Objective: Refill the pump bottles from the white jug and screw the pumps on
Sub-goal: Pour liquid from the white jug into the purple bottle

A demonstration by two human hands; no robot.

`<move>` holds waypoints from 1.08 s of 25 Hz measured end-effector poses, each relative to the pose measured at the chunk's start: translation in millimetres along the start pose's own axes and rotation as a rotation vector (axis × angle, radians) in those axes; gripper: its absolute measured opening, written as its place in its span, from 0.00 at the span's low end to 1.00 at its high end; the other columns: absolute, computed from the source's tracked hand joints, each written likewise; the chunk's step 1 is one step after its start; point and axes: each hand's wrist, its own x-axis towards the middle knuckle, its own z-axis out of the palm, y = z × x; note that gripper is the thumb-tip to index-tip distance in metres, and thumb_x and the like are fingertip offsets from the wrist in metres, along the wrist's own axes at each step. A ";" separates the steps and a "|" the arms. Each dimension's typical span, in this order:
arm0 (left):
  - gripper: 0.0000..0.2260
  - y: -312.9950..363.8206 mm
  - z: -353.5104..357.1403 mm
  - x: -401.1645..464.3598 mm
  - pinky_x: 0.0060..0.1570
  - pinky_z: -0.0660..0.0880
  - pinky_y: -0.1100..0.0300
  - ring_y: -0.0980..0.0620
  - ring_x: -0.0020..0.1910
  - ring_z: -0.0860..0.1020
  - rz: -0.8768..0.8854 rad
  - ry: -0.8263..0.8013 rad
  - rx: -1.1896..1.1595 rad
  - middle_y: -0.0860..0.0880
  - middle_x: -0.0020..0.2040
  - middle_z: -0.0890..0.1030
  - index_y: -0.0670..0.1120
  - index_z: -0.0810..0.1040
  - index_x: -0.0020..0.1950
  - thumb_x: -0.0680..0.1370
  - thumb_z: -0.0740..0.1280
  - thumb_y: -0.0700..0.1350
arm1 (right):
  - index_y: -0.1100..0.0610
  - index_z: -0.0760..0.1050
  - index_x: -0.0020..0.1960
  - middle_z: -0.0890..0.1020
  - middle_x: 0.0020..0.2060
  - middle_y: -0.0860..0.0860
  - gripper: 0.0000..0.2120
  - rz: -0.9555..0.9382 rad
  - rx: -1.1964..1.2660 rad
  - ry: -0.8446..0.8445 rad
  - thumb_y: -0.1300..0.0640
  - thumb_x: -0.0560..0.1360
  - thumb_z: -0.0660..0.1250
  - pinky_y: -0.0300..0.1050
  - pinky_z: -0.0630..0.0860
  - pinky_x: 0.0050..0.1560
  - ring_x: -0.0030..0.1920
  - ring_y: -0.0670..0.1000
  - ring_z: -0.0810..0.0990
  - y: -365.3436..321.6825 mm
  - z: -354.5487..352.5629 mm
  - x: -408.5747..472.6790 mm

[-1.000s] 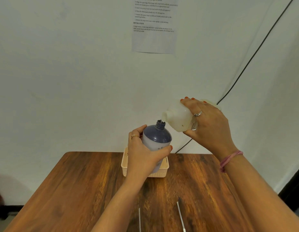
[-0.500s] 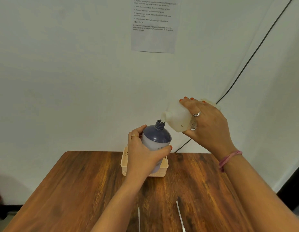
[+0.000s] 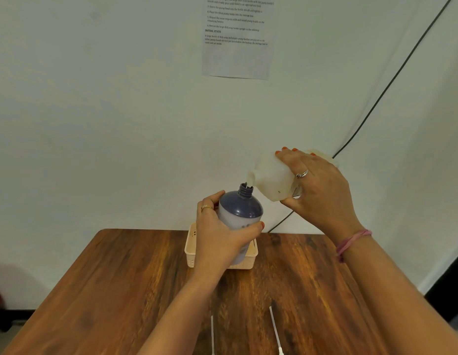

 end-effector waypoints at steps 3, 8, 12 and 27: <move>0.39 -0.1 1.0 0.5 0.48 0.76 0.65 0.55 0.55 0.75 0.002 -0.006 -0.011 0.54 0.58 0.72 0.55 0.65 0.62 0.57 0.81 0.48 | 0.58 0.72 0.66 0.79 0.61 0.55 0.35 0.001 0.004 -0.007 0.52 0.62 0.79 0.55 0.75 0.59 0.59 0.57 0.79 0.9 1.3 -0.2; 0.39 1.2 2.8 0.9 0.47 0.75 0.68 0.57 0.54 0.75 -0.009 -0.011 -0.022 0.54 0.58 0.72 0.55 0.66 0.62 0.55 0.80 0.50 | 0.58 0.72 0.66 0.79 0.61 0.55 0.33 -0.010 0.005 0.008 0.52 0.63 0.79 0.53 0.73 0.60 0.60 0.57 0.79 2.2 1.1 -0.7; 0.40 0.9 3.7 0.8 0.48 0.75 0.66 0.56 0.55 0.75 -0.011 -0.014 -0.010 0.53 0.59 0.72 0.55 0.66 0.62 0.55 0.80 0.50 | 0.58 0.72 0.66 0.79 0.62 0.56 0.34 -0.016 0.002 0.001 0.53 0.63 0.79 0.53 0.73 0.61 0.60 0.57 0.79 4.0 1.8 -0.7; 0.38 -0.7 5.2 0.2 0.48 0.75 0.67 0.55 0.55 0.75 -0.007 -0.012 -0.008 0.52 0.60 0.72 0.53 0.66 0.63 0.59 0.82 0.44 | 0.57 0.71 0.67 0.78 0.63 0.55 0.34 -0.005 0.009 -0.018 0.53 0.64 0.78 0.54 0.73 0.62 0.62 0.56 0.78 5.0 2.2 -1.2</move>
